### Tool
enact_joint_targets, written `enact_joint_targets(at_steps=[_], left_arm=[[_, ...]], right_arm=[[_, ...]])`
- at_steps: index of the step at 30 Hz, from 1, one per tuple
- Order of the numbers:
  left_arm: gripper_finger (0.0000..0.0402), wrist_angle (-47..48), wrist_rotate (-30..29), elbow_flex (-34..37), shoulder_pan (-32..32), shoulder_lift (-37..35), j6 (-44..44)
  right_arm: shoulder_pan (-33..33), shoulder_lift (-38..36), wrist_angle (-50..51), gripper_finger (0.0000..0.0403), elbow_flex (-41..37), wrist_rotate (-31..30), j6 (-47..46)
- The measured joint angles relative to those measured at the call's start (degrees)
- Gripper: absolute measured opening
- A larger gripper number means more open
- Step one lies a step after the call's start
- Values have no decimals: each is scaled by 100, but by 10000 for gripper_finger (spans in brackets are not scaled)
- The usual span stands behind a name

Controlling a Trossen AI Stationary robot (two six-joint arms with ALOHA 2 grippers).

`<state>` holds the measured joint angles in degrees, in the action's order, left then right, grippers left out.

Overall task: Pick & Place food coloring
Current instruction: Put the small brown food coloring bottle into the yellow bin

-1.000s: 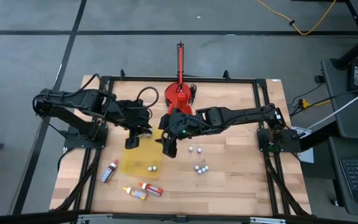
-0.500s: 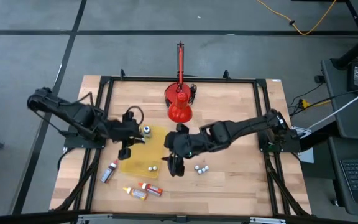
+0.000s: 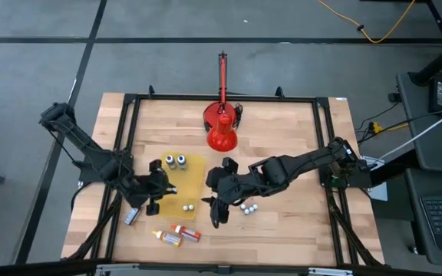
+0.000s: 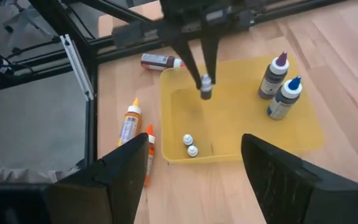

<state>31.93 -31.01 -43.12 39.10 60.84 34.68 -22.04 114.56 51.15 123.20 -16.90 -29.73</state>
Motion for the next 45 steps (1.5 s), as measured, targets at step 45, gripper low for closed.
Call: enact_joint_targets(at_steps=[45], left_arm=[[135, -2260, -191, 1094, 533, 1699, 1225]], right_arm=[[-116, -1, -13, 257, 2, -97, 48]])
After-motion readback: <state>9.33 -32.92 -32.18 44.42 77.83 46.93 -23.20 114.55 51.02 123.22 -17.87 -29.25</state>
